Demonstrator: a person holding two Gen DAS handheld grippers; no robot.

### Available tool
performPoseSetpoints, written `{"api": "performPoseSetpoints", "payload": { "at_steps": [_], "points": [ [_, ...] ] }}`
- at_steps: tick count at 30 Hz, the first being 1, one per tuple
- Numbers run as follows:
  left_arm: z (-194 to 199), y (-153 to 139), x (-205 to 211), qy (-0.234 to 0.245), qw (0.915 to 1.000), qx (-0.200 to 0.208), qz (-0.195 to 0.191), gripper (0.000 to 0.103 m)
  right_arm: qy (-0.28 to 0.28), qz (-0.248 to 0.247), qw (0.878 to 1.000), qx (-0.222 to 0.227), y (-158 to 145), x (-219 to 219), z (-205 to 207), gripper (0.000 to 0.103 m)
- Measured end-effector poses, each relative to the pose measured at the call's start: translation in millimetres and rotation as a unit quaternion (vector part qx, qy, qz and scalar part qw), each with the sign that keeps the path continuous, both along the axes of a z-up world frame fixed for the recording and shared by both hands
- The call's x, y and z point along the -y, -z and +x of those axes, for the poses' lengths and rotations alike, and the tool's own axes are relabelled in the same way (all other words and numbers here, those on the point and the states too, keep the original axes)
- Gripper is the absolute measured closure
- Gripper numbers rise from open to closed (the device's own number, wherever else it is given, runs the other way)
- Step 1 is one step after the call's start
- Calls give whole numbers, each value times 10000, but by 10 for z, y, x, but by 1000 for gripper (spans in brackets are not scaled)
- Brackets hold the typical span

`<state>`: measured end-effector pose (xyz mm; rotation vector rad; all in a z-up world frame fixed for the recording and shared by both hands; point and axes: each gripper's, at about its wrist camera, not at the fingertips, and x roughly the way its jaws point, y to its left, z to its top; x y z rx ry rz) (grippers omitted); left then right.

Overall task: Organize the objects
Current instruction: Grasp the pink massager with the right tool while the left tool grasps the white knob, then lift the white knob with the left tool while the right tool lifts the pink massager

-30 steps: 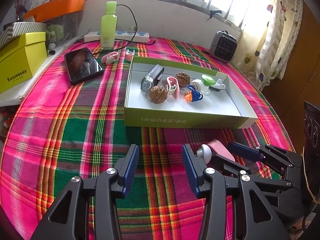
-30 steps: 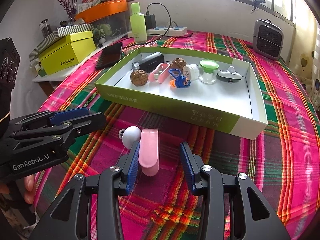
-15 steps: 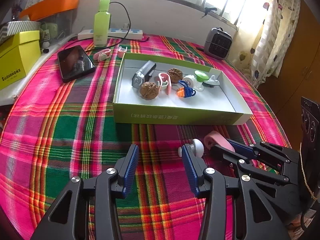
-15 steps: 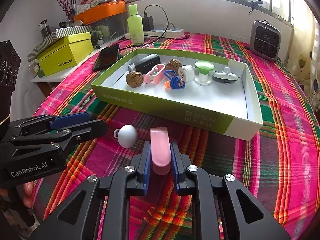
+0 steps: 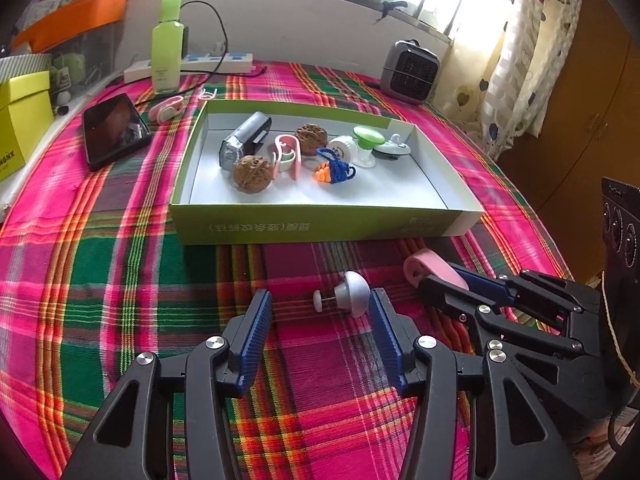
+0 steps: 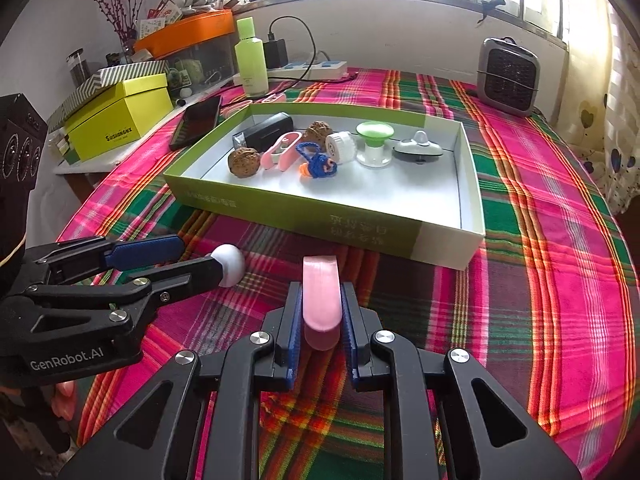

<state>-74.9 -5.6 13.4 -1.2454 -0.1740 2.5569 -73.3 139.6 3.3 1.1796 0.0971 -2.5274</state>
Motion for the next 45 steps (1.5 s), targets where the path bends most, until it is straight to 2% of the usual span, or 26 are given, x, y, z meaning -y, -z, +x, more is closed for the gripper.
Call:
{"api": "performPoseSetpoints", "payload": {
  "at_steps": [11,23,32,45],
  "points": [
    [-48,42,-132,17,9995,-32,-311,54,84,-74,9999,-28,-17,-66,24,84],
    [-42,46,-196,-37,9988,-108,-468,55,64,-145,9999,-6,-4,-85,22,84],
    [-37,44,-231,26,9990,-100,-437,74,52,-199,9998,-4,-7,-102,26,84],
    [-30,41,-226,-18,9989,-107,-465,74,-82,-70,9998,154,62,-34,-59,84]
  ]
}}
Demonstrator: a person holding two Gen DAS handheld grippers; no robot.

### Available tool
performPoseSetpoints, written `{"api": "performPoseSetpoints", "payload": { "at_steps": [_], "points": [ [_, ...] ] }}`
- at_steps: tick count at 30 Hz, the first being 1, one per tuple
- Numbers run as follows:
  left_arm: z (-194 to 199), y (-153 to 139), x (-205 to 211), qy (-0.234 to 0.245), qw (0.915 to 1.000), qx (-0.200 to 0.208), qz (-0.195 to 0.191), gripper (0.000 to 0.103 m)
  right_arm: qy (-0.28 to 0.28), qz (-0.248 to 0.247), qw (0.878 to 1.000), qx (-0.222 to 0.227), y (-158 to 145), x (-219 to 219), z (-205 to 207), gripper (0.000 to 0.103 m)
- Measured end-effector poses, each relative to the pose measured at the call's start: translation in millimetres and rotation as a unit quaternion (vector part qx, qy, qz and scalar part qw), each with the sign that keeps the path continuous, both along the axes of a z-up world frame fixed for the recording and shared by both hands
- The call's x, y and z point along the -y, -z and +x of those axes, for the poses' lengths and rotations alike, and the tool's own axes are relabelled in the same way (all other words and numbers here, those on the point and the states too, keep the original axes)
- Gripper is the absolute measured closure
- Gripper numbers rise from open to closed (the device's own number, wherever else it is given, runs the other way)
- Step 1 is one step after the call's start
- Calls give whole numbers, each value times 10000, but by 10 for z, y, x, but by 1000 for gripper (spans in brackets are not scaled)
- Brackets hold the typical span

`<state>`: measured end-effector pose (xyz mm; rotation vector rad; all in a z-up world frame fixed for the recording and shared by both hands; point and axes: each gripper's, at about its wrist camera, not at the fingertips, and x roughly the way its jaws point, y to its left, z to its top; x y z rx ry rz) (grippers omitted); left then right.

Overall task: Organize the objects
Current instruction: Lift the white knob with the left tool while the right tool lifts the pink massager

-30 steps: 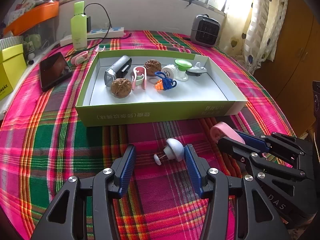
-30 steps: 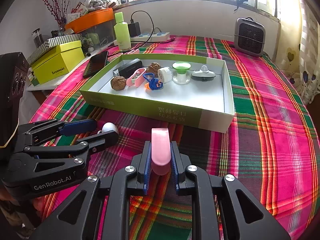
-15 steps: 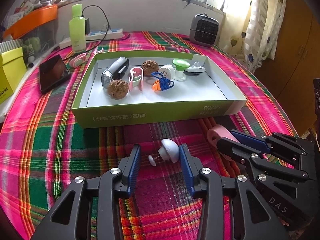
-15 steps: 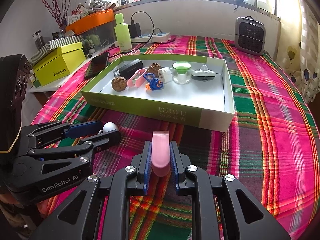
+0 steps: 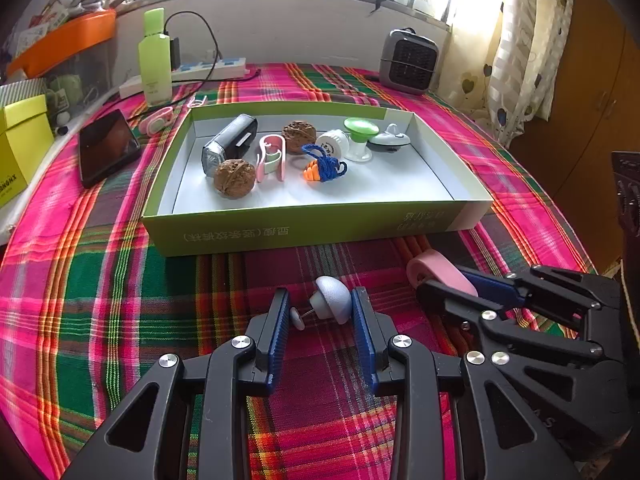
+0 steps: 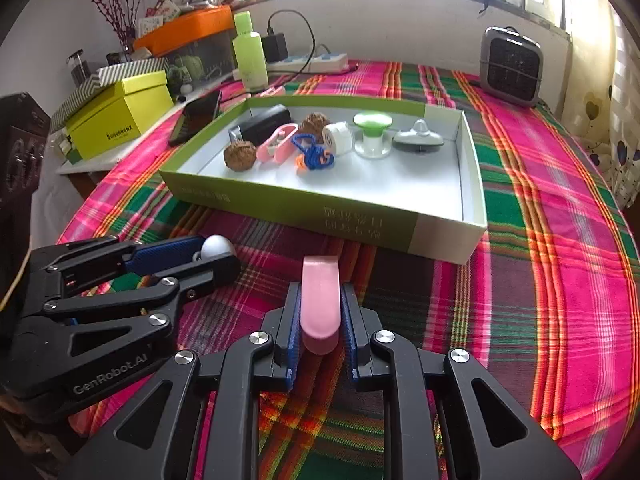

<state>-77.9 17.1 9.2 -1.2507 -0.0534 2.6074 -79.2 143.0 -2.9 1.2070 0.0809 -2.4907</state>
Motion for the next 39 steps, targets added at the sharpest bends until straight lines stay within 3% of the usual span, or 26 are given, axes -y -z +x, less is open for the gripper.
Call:
{"api": "performPoseSetpoints", "payload": {
  "at_steps": [39],
  "points": [
    [21,-201,-19,50,9997,-222,-7,74,57,-198,9993,-317,-217,-82,56,85]
  ]
}}
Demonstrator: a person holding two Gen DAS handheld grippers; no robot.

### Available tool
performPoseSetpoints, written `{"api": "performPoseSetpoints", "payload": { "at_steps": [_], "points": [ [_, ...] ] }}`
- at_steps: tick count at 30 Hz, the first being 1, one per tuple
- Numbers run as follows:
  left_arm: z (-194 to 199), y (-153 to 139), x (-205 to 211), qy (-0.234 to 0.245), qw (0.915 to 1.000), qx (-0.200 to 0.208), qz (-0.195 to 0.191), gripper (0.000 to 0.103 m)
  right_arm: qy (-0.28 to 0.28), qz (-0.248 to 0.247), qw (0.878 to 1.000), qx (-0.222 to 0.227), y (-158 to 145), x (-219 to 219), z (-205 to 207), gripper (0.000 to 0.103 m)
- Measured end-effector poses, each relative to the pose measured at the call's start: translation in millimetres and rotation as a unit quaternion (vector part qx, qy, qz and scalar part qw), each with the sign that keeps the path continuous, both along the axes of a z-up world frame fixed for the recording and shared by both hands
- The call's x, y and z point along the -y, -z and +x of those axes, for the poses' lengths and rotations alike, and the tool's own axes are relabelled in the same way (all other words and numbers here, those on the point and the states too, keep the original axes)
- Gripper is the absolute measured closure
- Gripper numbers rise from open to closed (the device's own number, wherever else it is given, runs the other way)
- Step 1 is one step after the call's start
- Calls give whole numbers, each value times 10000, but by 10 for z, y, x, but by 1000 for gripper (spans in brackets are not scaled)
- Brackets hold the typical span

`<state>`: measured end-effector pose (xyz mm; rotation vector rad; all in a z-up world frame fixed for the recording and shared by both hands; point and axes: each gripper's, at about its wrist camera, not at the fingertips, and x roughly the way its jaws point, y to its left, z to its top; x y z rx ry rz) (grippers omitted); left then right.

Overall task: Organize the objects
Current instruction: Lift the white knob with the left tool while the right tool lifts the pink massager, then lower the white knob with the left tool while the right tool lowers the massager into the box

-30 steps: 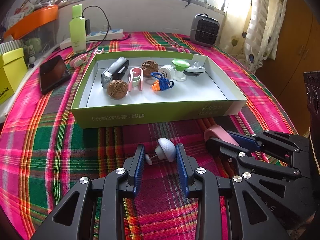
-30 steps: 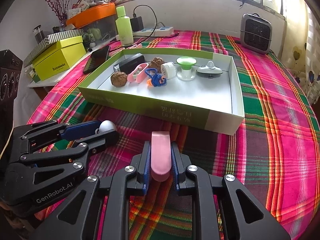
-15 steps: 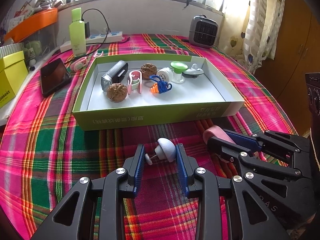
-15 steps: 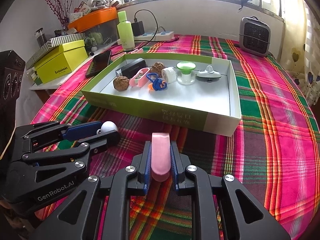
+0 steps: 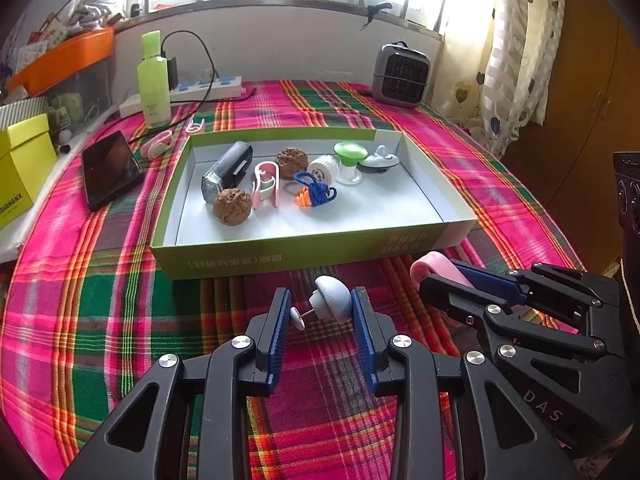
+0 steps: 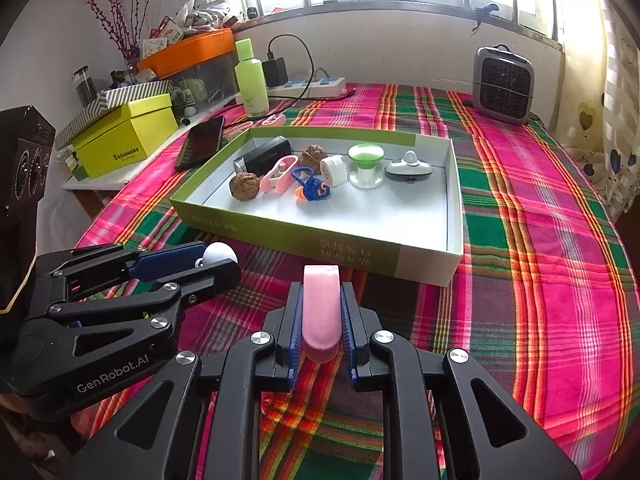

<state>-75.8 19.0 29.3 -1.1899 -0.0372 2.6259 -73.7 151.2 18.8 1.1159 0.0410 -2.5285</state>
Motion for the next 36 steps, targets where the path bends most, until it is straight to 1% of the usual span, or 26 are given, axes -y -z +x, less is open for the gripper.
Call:
{"api": "performPoseSetpoints", "payload": {
  "at_steps": [9,20,32,36],
  "points": [
    [-54,-66,-17,-8,10000,-64,20,74,31,-32,10000,-79,-72,-21,-54,85],
    [-221,-137,-23,-27,9999,-92,91,74,55,-53,9998,-158,-153,-62,-177,85],
    [-424,-181,-29,-76,9999,-115,98,74,89,-32,9999,-133,-180,-100,-396,85],
    [-510,-163,-47,-80,9999,-65,124,74,130,-11,9999,-110,-175,-127,-503,85]
  ]
}}
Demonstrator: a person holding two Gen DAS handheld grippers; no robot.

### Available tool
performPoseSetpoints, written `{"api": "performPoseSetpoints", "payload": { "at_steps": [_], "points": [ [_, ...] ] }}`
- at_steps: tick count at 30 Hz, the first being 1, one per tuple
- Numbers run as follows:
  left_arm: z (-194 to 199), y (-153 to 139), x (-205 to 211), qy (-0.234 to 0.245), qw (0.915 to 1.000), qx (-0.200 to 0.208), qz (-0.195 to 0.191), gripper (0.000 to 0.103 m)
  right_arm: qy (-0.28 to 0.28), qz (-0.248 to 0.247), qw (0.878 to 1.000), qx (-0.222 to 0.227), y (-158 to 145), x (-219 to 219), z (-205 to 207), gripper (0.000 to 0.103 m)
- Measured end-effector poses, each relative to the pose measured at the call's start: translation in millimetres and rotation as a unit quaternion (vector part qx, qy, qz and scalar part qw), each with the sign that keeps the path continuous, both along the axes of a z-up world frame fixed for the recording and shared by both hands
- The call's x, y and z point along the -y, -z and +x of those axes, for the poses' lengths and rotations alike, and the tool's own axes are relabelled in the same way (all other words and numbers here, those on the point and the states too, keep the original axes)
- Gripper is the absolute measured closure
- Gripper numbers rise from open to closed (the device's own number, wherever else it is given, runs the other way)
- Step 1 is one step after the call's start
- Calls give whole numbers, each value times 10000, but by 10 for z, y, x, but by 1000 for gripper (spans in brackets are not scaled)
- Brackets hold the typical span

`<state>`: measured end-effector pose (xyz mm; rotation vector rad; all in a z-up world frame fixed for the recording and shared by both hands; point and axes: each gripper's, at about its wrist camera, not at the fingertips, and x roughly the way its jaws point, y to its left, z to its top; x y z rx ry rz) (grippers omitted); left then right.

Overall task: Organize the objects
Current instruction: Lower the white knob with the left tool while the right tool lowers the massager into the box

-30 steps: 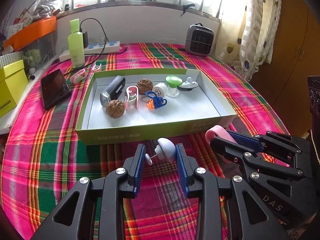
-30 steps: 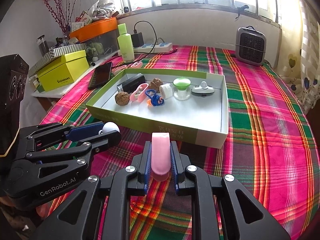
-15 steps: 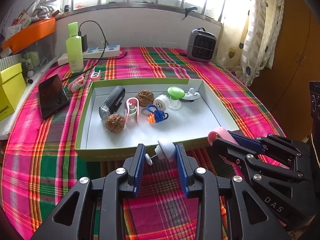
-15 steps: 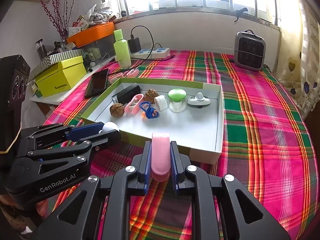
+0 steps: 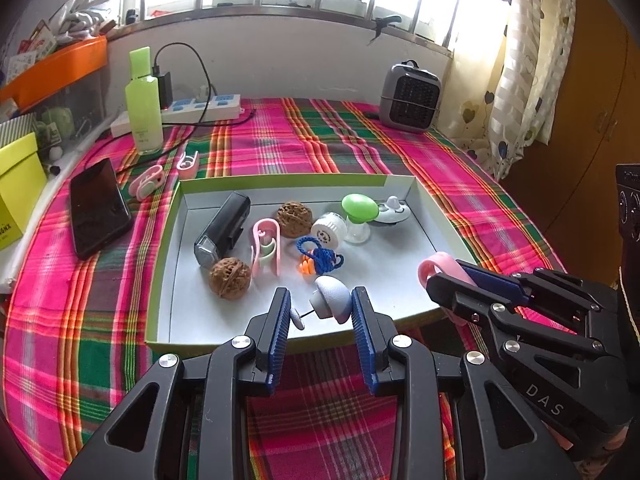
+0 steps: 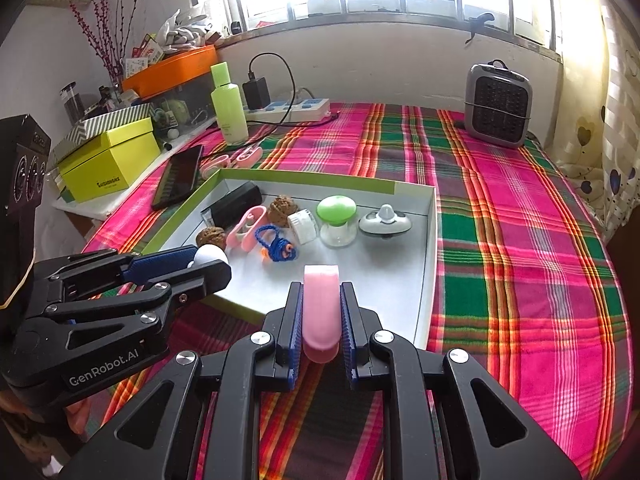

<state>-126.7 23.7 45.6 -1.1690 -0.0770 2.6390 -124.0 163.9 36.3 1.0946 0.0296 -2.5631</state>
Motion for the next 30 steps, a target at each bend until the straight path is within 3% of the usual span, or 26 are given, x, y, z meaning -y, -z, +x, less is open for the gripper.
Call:
{"api": "performPoseSetpoints", "payload": {
  "at_steps": [30],
  "points": [
    [-433,218,-31,-84,9995,315,-59,74,43,213,9993,313,213,-3,-519,85]
  ]
}}
